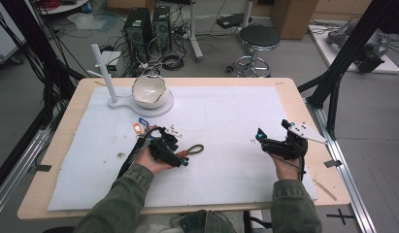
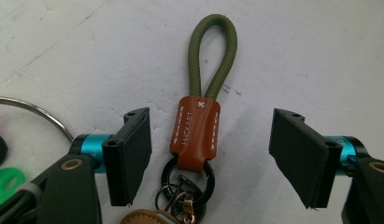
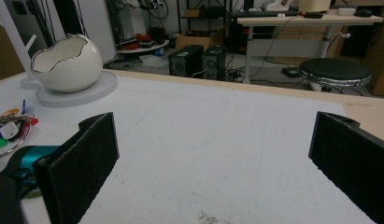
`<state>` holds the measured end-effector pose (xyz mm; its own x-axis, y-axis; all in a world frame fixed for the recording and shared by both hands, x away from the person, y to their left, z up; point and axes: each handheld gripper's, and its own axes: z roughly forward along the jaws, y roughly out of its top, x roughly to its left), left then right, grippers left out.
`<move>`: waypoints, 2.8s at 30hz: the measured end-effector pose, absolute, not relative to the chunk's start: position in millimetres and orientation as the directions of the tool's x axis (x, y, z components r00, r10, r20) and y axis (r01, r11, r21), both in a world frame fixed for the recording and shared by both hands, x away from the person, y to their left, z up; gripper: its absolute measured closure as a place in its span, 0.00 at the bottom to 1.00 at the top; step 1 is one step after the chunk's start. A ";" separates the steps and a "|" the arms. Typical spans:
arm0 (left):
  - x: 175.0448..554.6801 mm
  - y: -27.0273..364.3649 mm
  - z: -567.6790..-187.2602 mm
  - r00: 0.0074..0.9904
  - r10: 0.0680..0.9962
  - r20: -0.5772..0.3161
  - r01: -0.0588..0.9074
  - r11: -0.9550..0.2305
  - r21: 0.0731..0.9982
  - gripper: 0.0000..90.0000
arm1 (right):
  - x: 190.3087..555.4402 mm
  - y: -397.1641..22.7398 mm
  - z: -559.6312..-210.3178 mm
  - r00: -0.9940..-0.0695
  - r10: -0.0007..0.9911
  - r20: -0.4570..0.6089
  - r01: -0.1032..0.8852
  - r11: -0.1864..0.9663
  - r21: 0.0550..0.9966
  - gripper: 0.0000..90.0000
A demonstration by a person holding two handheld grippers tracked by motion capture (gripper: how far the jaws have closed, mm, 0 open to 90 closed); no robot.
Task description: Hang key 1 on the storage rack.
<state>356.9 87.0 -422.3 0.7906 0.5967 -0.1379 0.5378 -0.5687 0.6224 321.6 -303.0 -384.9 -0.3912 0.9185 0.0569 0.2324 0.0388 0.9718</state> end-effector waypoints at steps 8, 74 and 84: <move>356.8 86.2 -424.0 0.787 0.605 -0.120 0.544 -0.589 0.597 0.47 | 321.4 -303.0 -384.8 -0.391 0.918 0.059 0.232 0.037 0.972 0.00; 347.7 182.5 -358.3 0.680 0.710 -0.185 0.583 -0.371 0.723 0.79 | 321.4 -302.0 -385.3 -0.383 0.922 0.057 0.240 0.039 0.970 0.00; 350.0 202.1 -343.3 0.652 0.739 -0.171 0.583 -0.344 0.736 0.79 | 321.3 -302.1 -385.3 -0.382 0.922 0.057 0.240 0.039 0.970 0.00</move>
